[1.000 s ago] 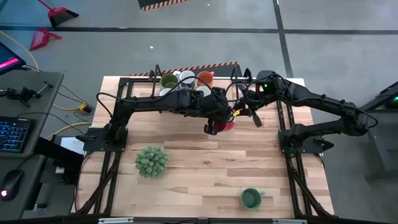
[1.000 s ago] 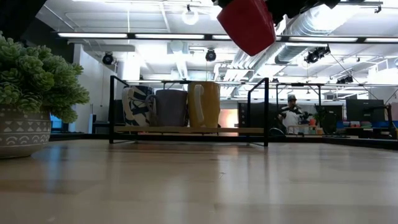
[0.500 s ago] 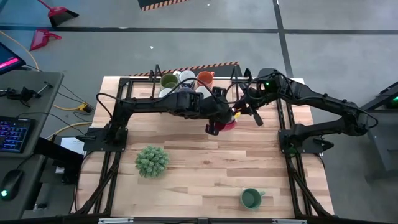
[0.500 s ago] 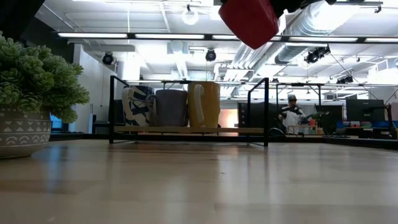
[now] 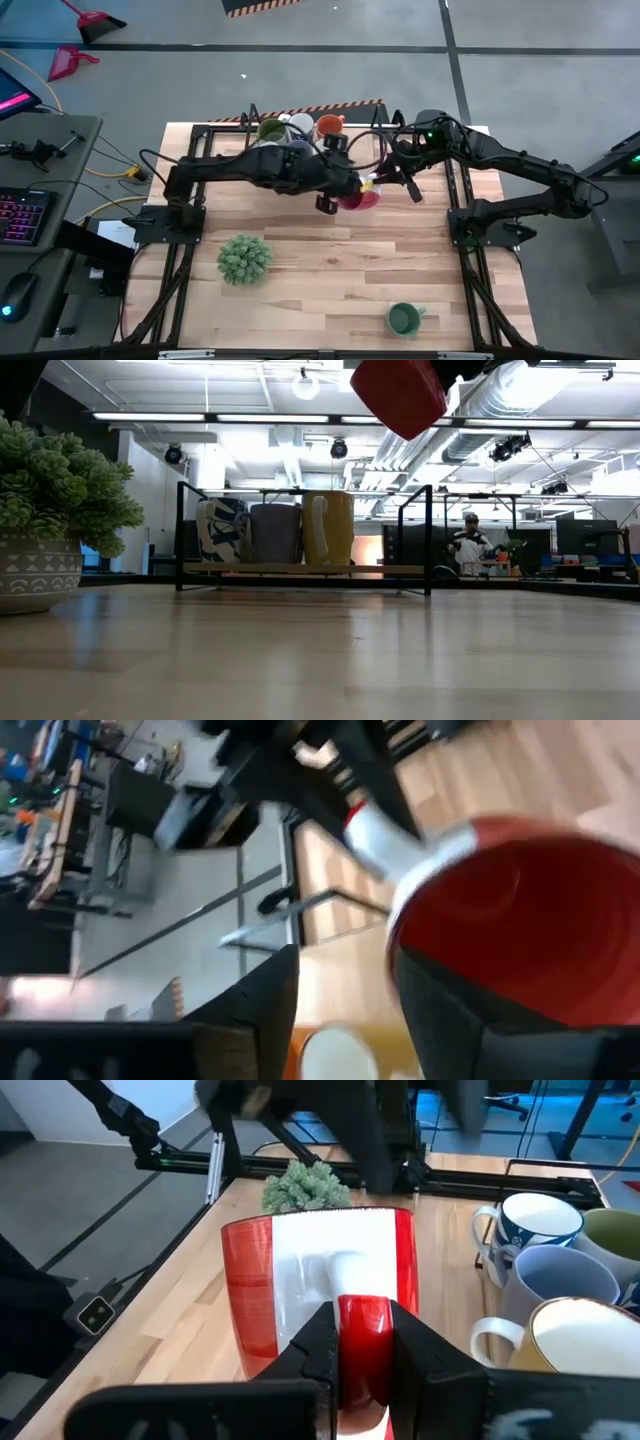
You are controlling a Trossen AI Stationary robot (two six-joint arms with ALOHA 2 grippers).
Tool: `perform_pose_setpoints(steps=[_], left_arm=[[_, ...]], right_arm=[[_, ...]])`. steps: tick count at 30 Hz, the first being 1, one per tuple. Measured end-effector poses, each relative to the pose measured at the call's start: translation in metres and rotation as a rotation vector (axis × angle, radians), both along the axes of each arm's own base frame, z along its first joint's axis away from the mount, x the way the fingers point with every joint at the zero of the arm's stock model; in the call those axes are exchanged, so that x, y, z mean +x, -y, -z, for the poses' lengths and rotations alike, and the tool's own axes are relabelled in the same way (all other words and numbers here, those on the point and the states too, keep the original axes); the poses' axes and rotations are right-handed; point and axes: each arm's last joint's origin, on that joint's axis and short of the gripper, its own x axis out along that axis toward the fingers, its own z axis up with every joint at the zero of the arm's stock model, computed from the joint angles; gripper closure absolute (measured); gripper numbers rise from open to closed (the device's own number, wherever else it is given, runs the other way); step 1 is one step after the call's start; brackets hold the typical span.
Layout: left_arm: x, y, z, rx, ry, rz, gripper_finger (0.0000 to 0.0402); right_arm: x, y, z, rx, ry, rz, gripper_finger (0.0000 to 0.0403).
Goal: Place coffee mugs
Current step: Put the red mug on the shelf
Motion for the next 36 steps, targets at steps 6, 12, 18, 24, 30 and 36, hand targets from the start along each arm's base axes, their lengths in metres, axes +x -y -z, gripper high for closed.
perform_pose_setpoints(steps=[6, 12, 18, 24, 30, 36], left_arm=[[-0.035, 0.011, -0.030, 0.013, 0.070, -0.084, 0.0227], [-0.072, 0.020, -0.048, -0.122, 0.099, -0.138, 0.0225], [-0.100, 0.024, -0.044, -0.213, -0.035, -0.184, 0.0225], [-0.109, 0.020, -0.037, -0.210, -0.132, -0.237, 0.0225], [-0.114, 0.016, -0.040, -0.255, -0.186, -0.142, 0.0225], [-0.126, 0.015, -0.048, -0.388, -0.231, 0.028, 0.0225]], right_arm=[[0.001, 0.002, -0.002, -0.037, 0.020, 0.045, 0.0382], [0.003, 0.007, -0.012, -0.125, 0.106, 0.159, 0.0383], [0.006, 0.010, -0.019, -0.209, 0.155, 0.346, 0.0383], [0.012, -0.004, -0.021, -0.247, 0.149, 0.565, 0.0383], [0.023, -0.023, -0.020, -0.201, 0.167, 0.836, 0.0383], [0.055, -0.046, 0.000, -0.231, 0.153, 0.977, 0.0383]])
